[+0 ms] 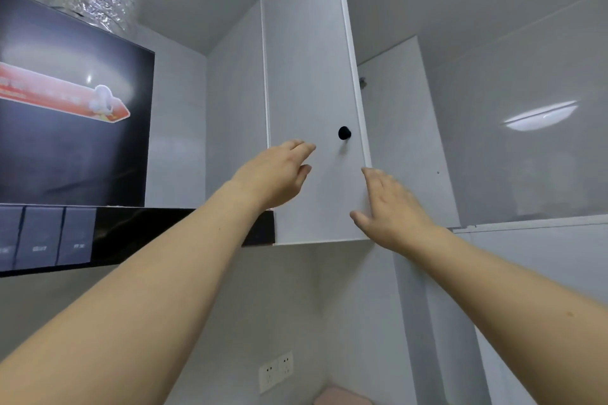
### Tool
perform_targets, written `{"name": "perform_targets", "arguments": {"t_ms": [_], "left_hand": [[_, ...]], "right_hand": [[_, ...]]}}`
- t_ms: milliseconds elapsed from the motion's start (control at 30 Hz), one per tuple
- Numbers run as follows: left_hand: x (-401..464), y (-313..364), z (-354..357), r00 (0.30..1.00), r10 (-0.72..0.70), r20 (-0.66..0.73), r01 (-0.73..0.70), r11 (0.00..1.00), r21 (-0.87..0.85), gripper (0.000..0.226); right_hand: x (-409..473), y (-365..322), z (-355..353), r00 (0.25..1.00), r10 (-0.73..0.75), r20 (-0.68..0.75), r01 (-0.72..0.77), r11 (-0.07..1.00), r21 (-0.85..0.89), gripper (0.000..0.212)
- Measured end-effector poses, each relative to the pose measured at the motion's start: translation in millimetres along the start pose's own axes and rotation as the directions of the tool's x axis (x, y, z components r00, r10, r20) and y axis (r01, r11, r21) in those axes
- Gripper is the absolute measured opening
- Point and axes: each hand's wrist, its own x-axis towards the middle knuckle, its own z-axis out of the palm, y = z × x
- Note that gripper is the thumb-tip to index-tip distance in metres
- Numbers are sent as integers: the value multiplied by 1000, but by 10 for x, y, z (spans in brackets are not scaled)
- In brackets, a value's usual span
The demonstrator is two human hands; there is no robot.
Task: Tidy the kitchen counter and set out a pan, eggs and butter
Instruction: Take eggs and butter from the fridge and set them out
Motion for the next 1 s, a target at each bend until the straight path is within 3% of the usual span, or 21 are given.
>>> {"name": "perform_targets", "arguments": {"t_ms": [200,433,633,800,1000], "left_hand": [[635,131,198,998,-53,12,55,988,-146,50],[1074,366,583,994,-51,-95,46,998,-49,41],[1334,546,786,981,-62,-185,67,997,23,29],[1559,726,1092,952,-175,-251,150,982,-117,24],[1769,820,1426,940,-192,-283,177,981,-76,16]], "right_hand": [[323,414,156,997,-71,5,71,997,4,83],[500,812,409,971,-237,24,226,948,225,86],[610,1224,569,955,-291,52,255,901,351,87],[689,1524,801,951,-303,57,254,875,413,84],[857,1831,1066,939,-340,51,287,855,433,81]]}}
